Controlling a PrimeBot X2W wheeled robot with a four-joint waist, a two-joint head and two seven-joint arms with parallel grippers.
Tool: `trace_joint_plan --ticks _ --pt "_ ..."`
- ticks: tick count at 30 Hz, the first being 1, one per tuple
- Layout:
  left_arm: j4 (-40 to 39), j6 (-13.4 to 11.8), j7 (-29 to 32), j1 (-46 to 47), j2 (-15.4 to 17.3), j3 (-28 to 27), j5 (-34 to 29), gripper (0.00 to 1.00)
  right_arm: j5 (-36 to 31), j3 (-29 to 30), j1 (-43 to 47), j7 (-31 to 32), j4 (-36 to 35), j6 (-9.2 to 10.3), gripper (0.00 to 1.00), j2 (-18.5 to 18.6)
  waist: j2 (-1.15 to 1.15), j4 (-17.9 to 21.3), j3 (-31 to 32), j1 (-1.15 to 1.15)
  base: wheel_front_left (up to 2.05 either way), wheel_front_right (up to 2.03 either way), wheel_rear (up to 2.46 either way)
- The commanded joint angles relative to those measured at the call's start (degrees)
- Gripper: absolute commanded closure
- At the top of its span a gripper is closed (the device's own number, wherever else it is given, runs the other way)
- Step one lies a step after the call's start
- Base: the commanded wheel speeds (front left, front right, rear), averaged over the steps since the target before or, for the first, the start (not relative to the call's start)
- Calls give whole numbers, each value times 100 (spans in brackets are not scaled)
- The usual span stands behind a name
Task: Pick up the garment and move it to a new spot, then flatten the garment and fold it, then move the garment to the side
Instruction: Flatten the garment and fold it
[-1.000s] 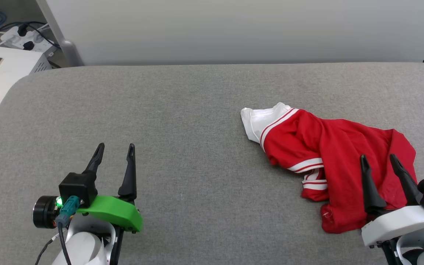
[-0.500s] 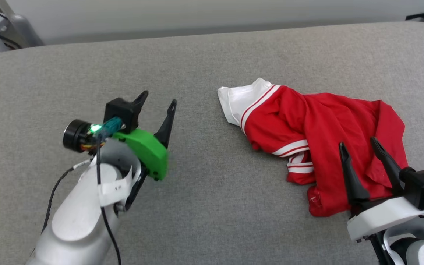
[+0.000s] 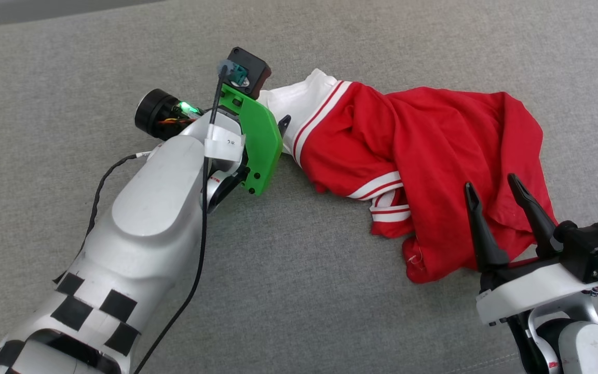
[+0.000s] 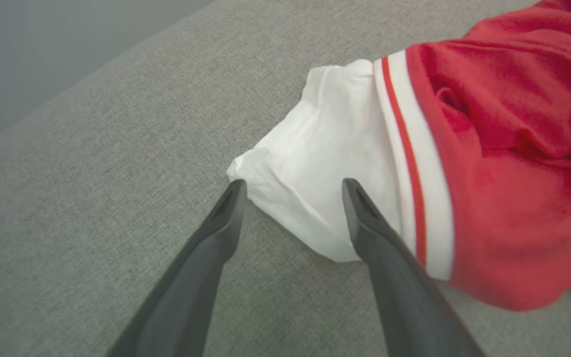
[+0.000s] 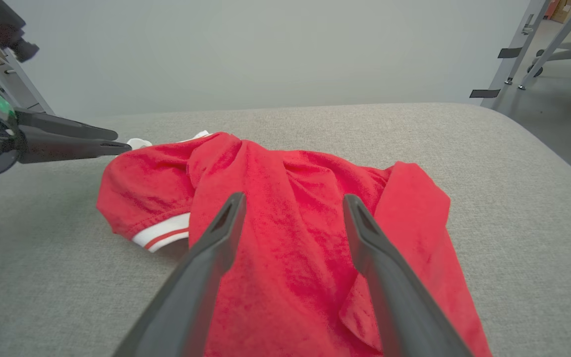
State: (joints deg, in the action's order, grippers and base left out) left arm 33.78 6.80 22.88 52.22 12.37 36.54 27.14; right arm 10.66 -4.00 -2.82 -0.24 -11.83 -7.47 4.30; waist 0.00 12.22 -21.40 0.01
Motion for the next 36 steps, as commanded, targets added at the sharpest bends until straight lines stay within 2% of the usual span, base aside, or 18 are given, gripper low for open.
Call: trace_joint_plan --ticks 1,8,9,10,11,12,13,17,20,24,29,36 --pt "151 35 105 159 -11 83 14 0 69 -24 -111 -61 46 -2 0 -23 0 202 -234 -1 0 0 0" --pt "1018 65 1036 450 24 771 61 0 180 -116 -227 -206 267 -2 0 -81 0 293 -371 -1 0 0 0" --pt "1059 66 1166 441 25 899 114 8 204 -119 -235 -216 294 -2 0 -86 0 295 -376 -1 0 0 0" --pt "1069 66 1279 426 32 1035 217 52 220 -122 -247 -230 322 -2 0 -91 0 295 -382 -1 0 0 0" --pt "1059 67 1312 418 49 1115 301 59 224 -120 -257 -241 340 -2 0 -94 0 290 -387 -1 0 0 0" --pt "1041 67 1348 411 81 1239 384 93 227 -115 -269 -254 361 -2 0 -98 0 278 -391 -1 0 0 0" --pt "1023 67 1336 417 114 1314 445 100 229 -112 -280 -262 376 -2 0 -101 0 266 -394 -1 0 0 0" --pt "996 68 1096 445 277 1467 651 100 234 -99 -309 -262 447 -2 0 -111 0 184 -307 -1 0 0 0" --pt "986 49 651 482 448 1307 726 100 234 -57 -291 -219 479 -2 0 -115 0 86 -171 -1 0 0 0" --pt "860 -149 82 369 737 1012 818 100 222 41 -206 -137 479 -2 0 -118 0 -111 72 -1 0 0 0" --pt "424 -537 -474 -97 1176 666 952 100 207 149 -69 25 432 -2 0 -90 0 -396 372 -1 0 0 0" --pt "-678 -1364 -1080 -1486 1762 -12 1470 100 192 325 141 303 317 -2 0 -78 0 -816 701 -1 0 0 0"
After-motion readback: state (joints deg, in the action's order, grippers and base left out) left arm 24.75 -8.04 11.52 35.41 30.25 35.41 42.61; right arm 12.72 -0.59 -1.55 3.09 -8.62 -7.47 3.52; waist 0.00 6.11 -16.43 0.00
